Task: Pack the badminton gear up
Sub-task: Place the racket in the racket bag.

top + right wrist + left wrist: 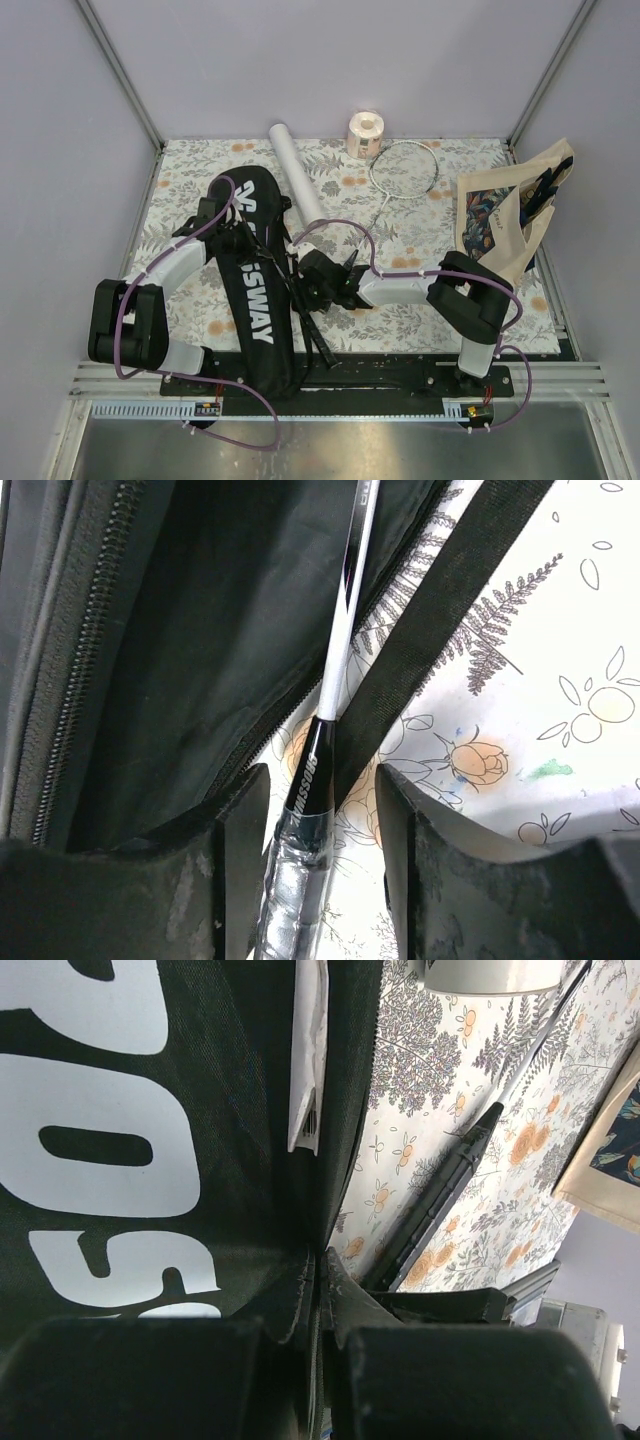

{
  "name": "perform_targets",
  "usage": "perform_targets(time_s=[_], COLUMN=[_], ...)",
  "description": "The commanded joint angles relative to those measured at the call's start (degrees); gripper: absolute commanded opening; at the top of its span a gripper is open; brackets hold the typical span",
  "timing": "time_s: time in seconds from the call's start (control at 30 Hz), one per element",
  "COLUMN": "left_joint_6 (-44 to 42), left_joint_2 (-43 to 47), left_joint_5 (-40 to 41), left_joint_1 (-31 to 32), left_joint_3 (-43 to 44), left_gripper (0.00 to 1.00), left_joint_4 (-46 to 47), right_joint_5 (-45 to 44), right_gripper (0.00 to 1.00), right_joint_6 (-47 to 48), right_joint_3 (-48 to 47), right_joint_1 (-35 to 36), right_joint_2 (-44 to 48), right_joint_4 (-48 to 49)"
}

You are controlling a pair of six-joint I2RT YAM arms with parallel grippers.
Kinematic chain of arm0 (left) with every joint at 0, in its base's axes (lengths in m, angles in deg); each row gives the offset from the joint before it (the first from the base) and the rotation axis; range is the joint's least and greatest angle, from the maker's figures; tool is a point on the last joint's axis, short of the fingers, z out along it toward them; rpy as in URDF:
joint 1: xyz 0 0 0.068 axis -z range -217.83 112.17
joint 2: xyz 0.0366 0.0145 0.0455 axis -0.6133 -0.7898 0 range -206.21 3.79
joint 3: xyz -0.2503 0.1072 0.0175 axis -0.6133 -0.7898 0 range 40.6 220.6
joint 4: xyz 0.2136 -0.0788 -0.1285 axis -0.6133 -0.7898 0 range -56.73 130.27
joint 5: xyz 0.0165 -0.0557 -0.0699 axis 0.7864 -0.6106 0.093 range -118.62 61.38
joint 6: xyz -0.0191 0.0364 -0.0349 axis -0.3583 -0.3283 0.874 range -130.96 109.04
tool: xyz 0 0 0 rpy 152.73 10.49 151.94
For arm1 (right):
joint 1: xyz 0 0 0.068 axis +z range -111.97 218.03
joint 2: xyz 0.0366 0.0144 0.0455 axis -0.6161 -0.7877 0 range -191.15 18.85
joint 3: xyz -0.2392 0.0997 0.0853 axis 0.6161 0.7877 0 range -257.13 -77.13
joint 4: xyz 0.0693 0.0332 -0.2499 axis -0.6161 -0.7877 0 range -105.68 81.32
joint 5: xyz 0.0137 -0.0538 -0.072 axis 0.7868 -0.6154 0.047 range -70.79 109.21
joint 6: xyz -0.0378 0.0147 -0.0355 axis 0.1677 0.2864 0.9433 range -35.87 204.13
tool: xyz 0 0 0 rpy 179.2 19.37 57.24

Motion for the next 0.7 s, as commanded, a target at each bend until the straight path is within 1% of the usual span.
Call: perform_targets(time_s=[0.0, 0.1, 0.2, 0.23, 0.33, 0.37, 0.5, 0.67], left_joint_6=[-0.14, 1.08, 2.49, 2.76, 3.37, 3.64, 5.48, 8.73], left_joint_2=[0.39, 0.75, 1.62, 1.89, 2.77, 3.03, 4.79, 6.46], left_joint_5=[1.61, 1.78, 1.52, 1.52, 2.39, 2.75, 3.8, 3.98], left_joint_1=[-0.5, -0.58, -0.58, -0.5, -0.5, -0.5, -0.5, -0.41], left_joint_3=[1.47, 0.42, -0.9, -1.17, -1.87, -2.22, -4.68, -7.14], left_gripper=[0.0, 0.0, 0.0, 0.0, 0.0, 0.0, 0.0, 0.0], left_joint_4=[3.3, 4.18, 5.67, 5.94, 6.2, 6.38, 8.13, 10.15], right_joint_5=[-1.13, -2.0, -1.04, -1.13, -1.04, -1.39, -3.67, -7.62], right_gripper=[0.51, 0.39, 0.33, 0.29, 0.1, 0.06, 0.0, 0.0], right_joint_6=[-0.49, -3.39, -6.64, -7.61, -10.68, -11.82, -16.57, -23.69], right_joint_3=[0.54, -0.25, -1.39, -2.0, -3.32, -3.41, -4.99, -7.63], right_joint_1=[-0.04, -0.04, -0.04, -0.04, -0.04, -0.04, -0.04, -0.04], right_joint_2=[-1.15, -1.77, -2.38, -2.82, -2.65, -1.95, 0.6, -0.97], right_joint_4=[-0.05, -0.05, 1.96, 2.23, 3.11, 3.81, 6.01, 11.18])
